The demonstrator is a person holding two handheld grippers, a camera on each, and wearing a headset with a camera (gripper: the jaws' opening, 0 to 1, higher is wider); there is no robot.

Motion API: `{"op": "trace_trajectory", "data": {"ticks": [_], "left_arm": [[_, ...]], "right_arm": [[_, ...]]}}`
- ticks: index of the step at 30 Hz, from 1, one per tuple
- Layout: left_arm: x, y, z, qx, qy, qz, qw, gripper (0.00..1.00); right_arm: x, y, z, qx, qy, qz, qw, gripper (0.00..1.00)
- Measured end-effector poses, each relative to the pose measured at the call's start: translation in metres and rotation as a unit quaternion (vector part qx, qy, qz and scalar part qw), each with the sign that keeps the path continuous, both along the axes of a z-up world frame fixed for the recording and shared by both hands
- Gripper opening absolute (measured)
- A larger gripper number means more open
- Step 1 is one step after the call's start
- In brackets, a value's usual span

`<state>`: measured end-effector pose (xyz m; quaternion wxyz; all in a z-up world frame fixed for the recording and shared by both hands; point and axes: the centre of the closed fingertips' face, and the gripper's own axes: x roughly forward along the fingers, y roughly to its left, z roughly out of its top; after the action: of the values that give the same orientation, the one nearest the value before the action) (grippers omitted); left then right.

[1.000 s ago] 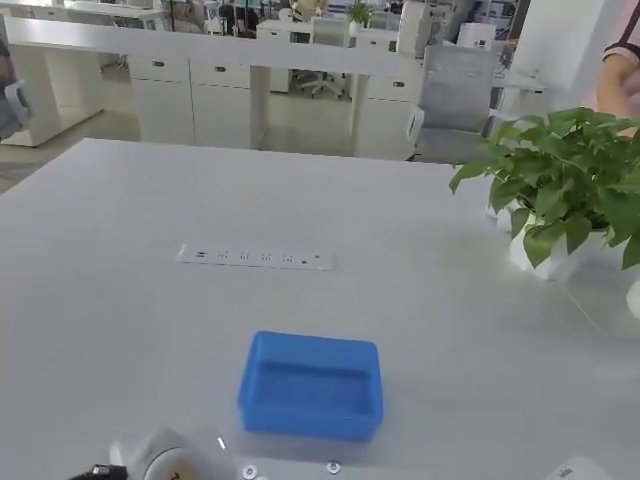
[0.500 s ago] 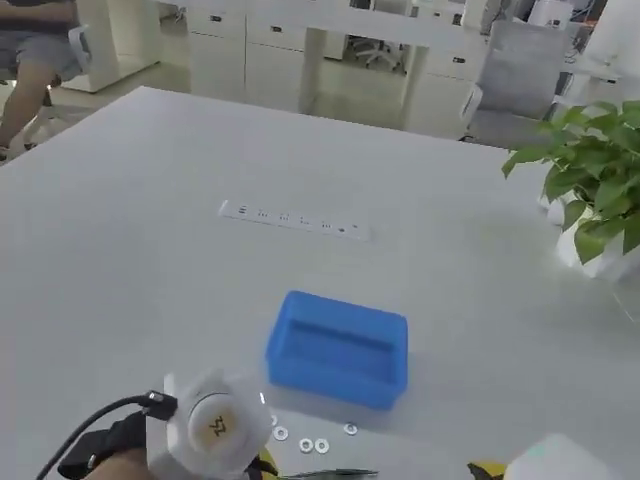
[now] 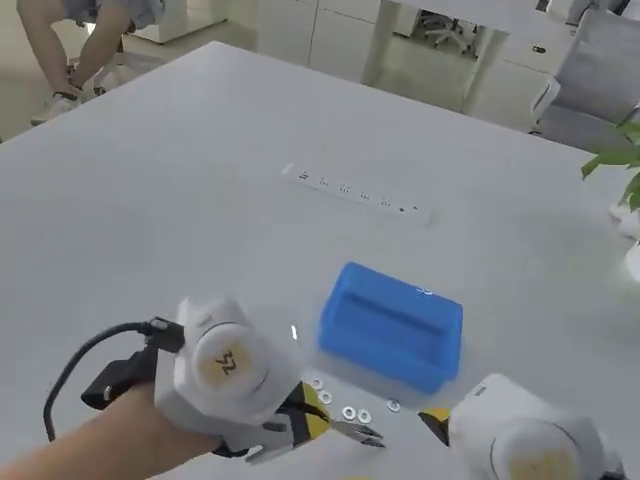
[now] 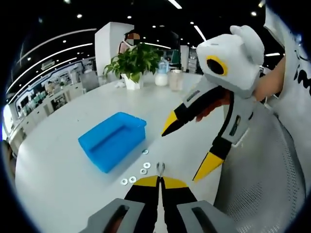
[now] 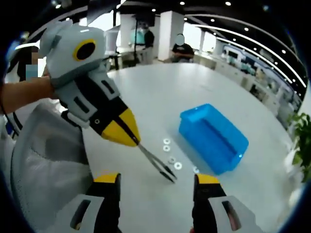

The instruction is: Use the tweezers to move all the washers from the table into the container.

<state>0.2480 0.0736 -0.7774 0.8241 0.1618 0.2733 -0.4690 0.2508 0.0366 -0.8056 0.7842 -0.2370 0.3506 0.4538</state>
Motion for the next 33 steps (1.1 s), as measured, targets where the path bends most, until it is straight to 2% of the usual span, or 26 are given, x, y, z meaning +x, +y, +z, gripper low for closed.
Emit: {"op": "trace_trajectory", "data": {"ticks": [2, 5, 8, 11, 14, 16, 19, 21, 26, 30, 33], "left_arm": [[-0.002, -0.001, 0.006, -0.003, -0.006, -0.002, 1.0, 0.0], [-0.007, -0.006, 0.015, -0.007, -0.015, -0.012, 0.9998, 0.0], [-0.009, -0.009, 0.019, -0.006, -0.023, -0.019, 0.9995, 0.0], [-0.01, -0.009, 0.018, 0.0, -0.022, -0.024, 0.9995, 0.0], [-0.011, -0.011, 0.021, -0.001, -0.017, -0.03, 0.9994, 0.0], [-0.012, -0.012, 0.022, 0.006, -0.015, -0.035, 0.9993, 0.0], [-0.01, -0.013, 0.026, 0.011, -0.024, -0.039, 0.9989, 0.0], [-0.009, -0.014, 0.023, 0.013, -0.016, -0.043, 0.9989, 0.0], [-0.004, -0.018, 0.024, 0.013, -0.019, -0.051, 0.9984, 0.0], [-0.004, -0.021, 0.024, 0.02, -0.019, -0.064, 0.9976, 0.0], [-0.002, -0.021, 0.024, 0.017, -0.022, -0.053, 0.9982, 0.0]], "right_arm": [[-0.002, 0.007, -0.003, 0.003, -0.001, 0.007, 1.0, 0.51], [-0.007, 0.02, -0.009, 0.005, 0.006, 0.028, 0.9996, 0.47], [-0.009, 0.027, -0.012, 0.001, 0.007, 0.047, 0.9989, 0.41], [-0.01, 0.034, -0.013, 0.007, 0.012, 0.065, 0.9978, 0.29], [-0.01, 0.038, -0.012, 0.009, 0.01, 0.081, 0.9966, 0.23], [-0.008, 0.039, -0.012, 0.004, 0.003, 0.092, 0.9958, 0.21], [-0.008, 0.041, -0.009, 0.008, 0.001, 0.103, 0.9946, 0.19], [-0.009, 0.044, -0.008, 0.013, 0.002, 0.113, 0.9935, 0.15], [-0.007, 0.044, -0.01, -0.003, -0.02, 0.148, 0.9887, 0.06], [-0.007, 0.044, -0.012, -0.01, -0.025, 0.159, 0.9869, 0.06], [-0.006, 0.044, -0.013, -0.011, -0.024, 0.164, 0.9861, 0.06]]}}
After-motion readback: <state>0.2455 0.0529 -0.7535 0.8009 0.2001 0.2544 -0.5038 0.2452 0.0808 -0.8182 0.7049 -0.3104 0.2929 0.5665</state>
